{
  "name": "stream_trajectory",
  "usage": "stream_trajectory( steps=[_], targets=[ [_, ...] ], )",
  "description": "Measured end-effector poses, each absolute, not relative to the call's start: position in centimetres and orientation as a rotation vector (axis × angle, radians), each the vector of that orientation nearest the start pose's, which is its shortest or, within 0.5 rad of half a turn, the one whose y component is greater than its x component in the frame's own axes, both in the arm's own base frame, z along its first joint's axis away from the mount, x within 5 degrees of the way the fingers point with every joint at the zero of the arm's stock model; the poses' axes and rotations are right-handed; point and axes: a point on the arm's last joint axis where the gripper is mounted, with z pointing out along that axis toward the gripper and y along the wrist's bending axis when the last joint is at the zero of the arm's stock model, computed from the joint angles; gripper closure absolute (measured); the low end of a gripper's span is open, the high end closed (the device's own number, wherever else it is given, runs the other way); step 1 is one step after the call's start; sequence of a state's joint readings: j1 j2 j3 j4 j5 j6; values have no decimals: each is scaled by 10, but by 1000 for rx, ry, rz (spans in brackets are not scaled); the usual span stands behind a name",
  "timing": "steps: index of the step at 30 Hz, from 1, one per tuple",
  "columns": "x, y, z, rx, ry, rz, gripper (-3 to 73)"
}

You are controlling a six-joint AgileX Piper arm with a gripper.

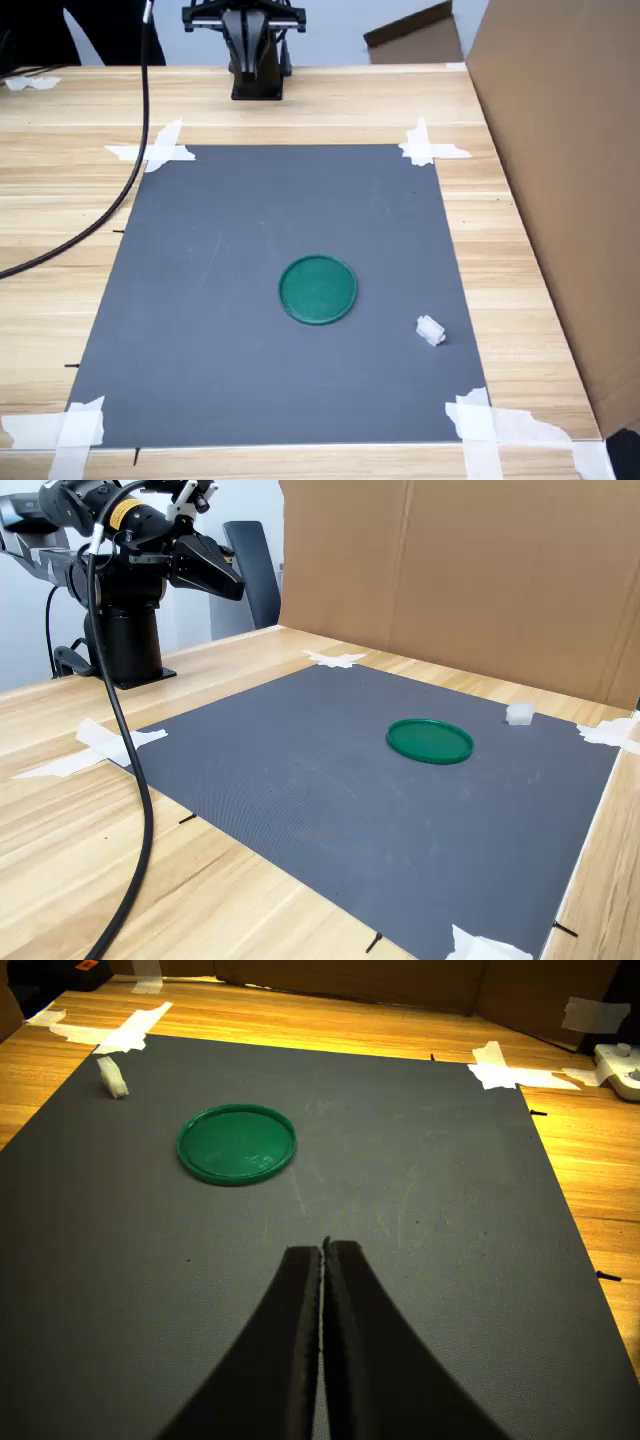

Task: Grasp a white terminal and put it in the green lid.

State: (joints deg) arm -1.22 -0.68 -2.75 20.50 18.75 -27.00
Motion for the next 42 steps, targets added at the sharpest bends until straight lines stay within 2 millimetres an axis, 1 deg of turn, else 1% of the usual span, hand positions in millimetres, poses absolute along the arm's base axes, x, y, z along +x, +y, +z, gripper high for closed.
stream_trajectory(
  steps=[33, 34, 35, 36, 37, 38, 39, 40, 41, 42],
  targets=[
    [51, 9, 203, -178, 1720, -15, 721],
    [50, 9, 209, -180, 1707, -14, 721],
    [51, 10, 225, -178, 1691, -11, 721],
    [51, 10, 229, -176, 1688, -8, 721],
    [53, 10, 239, -176, 1690, -6, 721],
    [53, 10, 241, -176, 1689, -6, 721],
    [56, 10, 253, -175, 1684, -6, 721],
    [58, 10, 260, -174, 1686, -5, 721],
    [63, 10, 270, -173, 1697, -1, 721],
    [68, 10, 276, -173, 1713, 1, 721]
  ],
)
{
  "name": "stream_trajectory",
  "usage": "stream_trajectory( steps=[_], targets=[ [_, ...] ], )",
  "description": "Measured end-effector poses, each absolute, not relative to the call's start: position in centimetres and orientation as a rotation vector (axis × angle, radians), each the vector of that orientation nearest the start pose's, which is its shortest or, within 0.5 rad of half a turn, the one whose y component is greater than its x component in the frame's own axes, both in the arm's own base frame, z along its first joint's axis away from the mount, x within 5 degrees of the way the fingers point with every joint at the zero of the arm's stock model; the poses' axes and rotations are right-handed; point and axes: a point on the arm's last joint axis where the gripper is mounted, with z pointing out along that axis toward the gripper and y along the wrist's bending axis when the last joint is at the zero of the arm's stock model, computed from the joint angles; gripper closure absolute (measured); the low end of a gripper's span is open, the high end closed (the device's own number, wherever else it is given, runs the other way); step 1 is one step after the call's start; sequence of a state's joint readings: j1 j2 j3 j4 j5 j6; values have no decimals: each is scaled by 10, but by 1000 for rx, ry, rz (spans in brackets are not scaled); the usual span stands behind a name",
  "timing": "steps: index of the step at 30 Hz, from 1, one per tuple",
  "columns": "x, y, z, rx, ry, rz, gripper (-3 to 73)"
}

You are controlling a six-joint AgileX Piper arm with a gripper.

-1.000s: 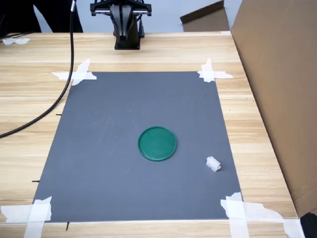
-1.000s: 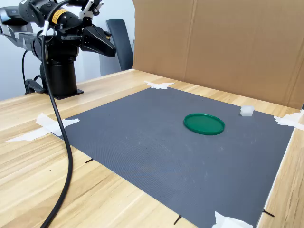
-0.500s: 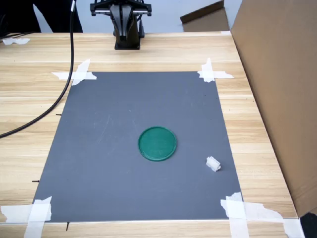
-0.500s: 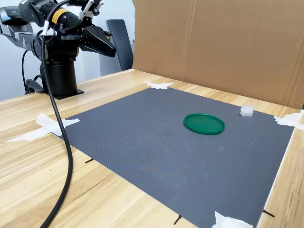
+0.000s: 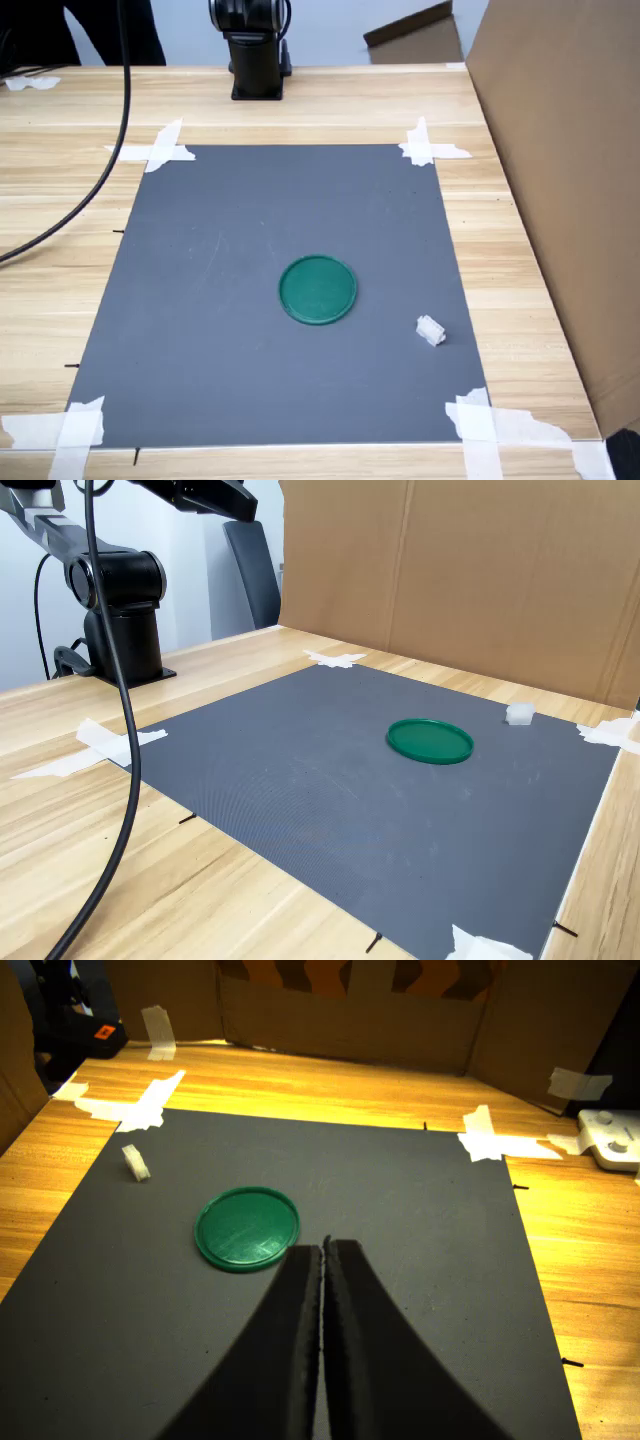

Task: Grasp a white terminal and put it in the green lid.

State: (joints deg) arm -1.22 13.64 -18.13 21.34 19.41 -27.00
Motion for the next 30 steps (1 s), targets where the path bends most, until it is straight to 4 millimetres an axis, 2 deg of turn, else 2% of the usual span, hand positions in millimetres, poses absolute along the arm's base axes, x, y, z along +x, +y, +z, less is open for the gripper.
stream_trajectory(
  steps=[4, 7, 9, 19, 26, 28, 30],
  targets=[
    [88, 11, 293, -196, 1813, 21, 721],
    [106, 16, 303, -342, 2013, 50, 721],
    [113, 17, 306, -402, 2063, 49, 721],
    [147, 22, 337, -682, 2127, 24, 707],
    [174, 24, 359, -750, 2175, 68, 549],
    [188, 24, 381, -741, 2123, 45, 396],
    [196, 23, 392, -724, 2086, 30, 323]
  ],
)
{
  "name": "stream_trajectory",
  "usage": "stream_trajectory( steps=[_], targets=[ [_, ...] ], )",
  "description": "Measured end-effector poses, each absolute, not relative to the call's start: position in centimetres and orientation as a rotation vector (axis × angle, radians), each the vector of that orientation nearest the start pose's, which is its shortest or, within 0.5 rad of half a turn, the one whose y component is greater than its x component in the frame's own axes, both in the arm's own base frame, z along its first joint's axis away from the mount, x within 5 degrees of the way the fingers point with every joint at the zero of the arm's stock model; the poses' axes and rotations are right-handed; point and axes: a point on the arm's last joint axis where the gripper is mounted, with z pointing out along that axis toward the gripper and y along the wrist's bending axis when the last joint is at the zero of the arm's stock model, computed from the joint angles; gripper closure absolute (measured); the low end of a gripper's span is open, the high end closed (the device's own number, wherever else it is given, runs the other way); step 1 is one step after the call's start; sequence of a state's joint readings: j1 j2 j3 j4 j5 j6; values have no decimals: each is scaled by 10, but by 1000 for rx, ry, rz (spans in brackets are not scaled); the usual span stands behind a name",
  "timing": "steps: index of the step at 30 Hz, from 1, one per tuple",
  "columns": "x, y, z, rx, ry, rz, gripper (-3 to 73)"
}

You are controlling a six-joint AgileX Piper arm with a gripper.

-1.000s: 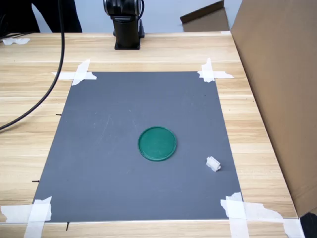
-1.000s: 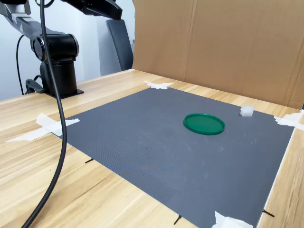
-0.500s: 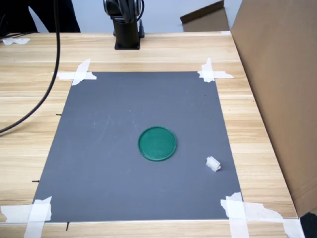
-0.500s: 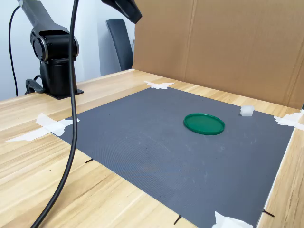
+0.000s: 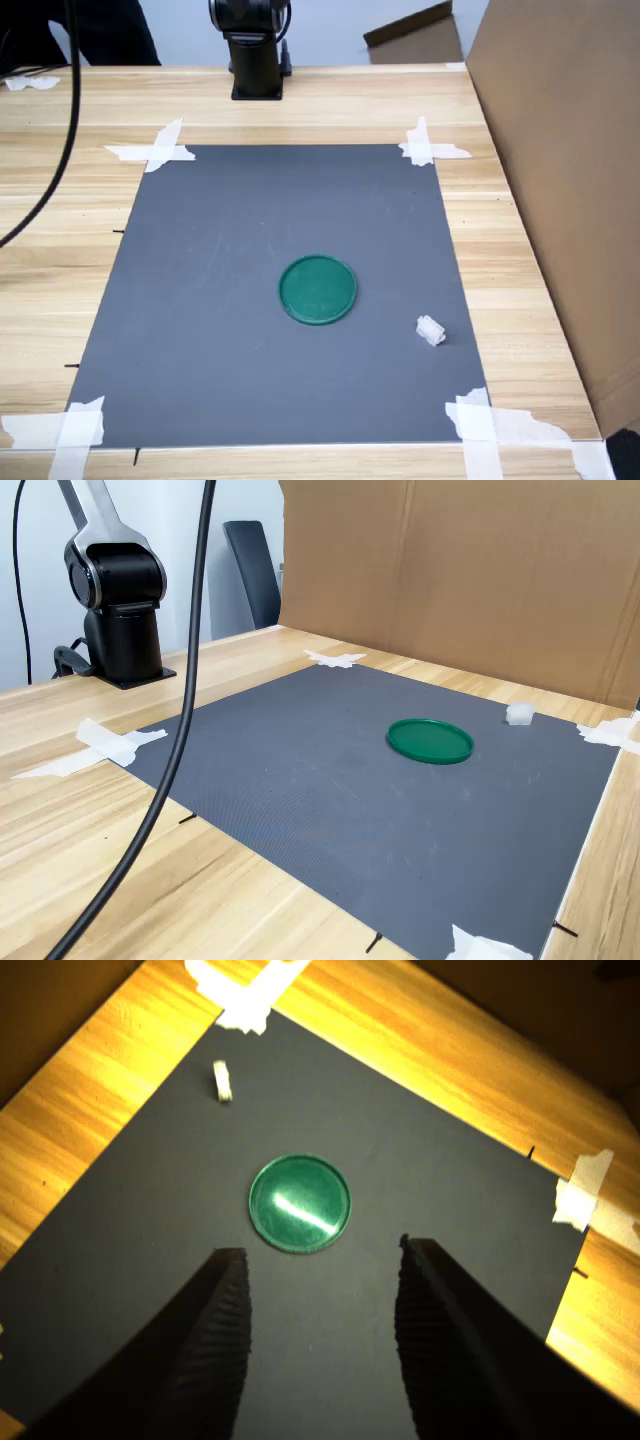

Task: Grasp a white terminal and put it in the green lid.

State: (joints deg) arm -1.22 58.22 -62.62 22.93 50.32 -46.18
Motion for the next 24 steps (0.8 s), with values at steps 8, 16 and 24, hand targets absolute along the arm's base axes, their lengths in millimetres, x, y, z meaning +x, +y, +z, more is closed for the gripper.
stream_trajectory(
  steps=[8, 16, 24],
  targets=[
    [223, 29, 399, -715, 2041, 127, 290],
    [272, 30, 405, -773, 2095, 156, 290],
    [316, 41, 398, -903, 2113, 137, 290]
  ],
)
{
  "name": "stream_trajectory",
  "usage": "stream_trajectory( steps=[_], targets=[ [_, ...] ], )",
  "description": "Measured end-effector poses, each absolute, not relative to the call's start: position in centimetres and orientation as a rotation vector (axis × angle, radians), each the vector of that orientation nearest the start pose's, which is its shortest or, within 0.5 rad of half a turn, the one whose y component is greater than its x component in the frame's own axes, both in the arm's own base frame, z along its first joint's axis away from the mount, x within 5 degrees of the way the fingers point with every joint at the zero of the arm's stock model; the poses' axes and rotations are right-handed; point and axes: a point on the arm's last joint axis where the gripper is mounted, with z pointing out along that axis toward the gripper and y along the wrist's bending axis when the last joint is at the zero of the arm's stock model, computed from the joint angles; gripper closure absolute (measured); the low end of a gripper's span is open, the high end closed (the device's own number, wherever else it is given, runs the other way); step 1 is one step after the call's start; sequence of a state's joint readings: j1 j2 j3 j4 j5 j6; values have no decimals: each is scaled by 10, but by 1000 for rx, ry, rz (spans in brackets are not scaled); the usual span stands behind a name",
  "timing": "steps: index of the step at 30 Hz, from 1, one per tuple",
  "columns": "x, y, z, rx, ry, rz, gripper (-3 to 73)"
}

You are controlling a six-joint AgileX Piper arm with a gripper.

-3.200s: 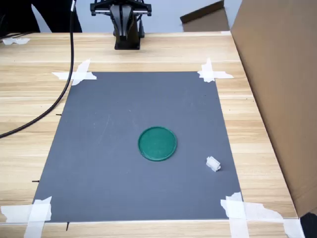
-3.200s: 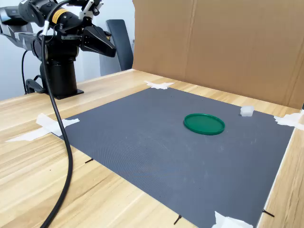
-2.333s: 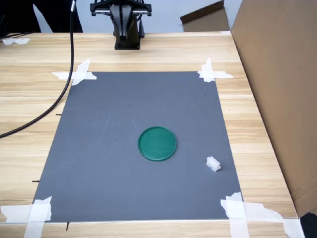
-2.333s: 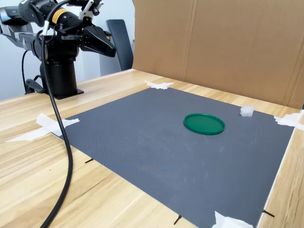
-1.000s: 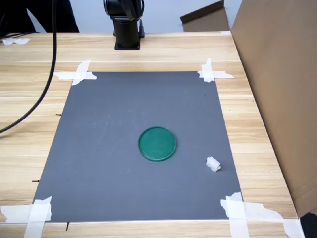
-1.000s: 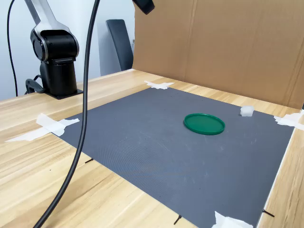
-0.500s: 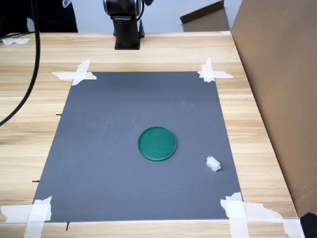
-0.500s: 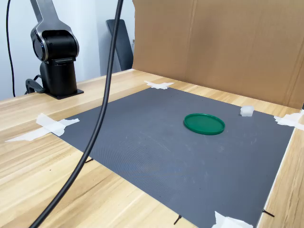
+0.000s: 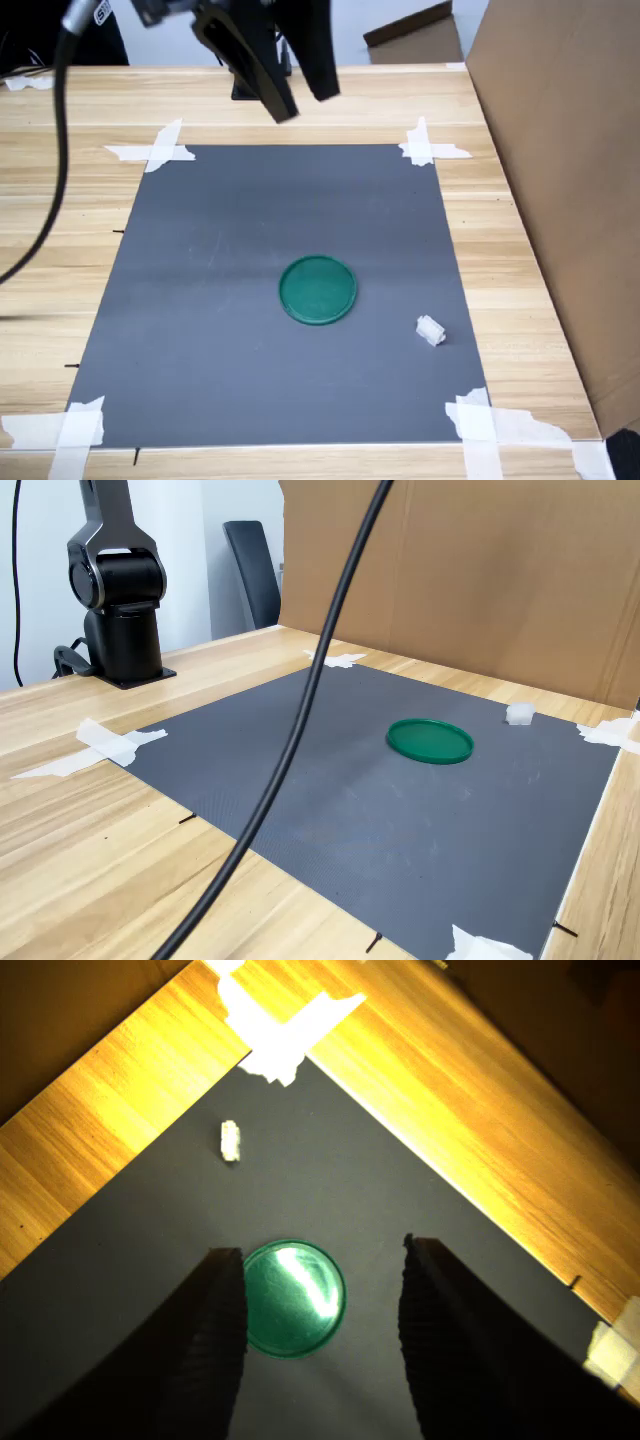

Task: Grasp a white terminal and put it in the green lid.

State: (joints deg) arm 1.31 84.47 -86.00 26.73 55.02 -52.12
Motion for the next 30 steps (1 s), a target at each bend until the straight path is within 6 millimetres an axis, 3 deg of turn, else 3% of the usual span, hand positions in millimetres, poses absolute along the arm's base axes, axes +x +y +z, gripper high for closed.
stream_trajectory(
  steps=[7, 10, 13, 21, 25, 26, 30],
  targets=[
    [354, 76, 368, -1031, 2259, 132, 286],
    [361, 87, 360, -1078, 2308, 111, 271],
    [382, 119, 345, -1134, 2357, 94, 217],
    [392, 141, 339, -1208, 2318, 160, 208],
    [397, 148, 319, -1257, 2366, 148, 208],
    [403, 153, 305, -1252, 2402, 110, 207],
    [406, 161, 293, -1271, 2420, 104, 207]
  ],
)
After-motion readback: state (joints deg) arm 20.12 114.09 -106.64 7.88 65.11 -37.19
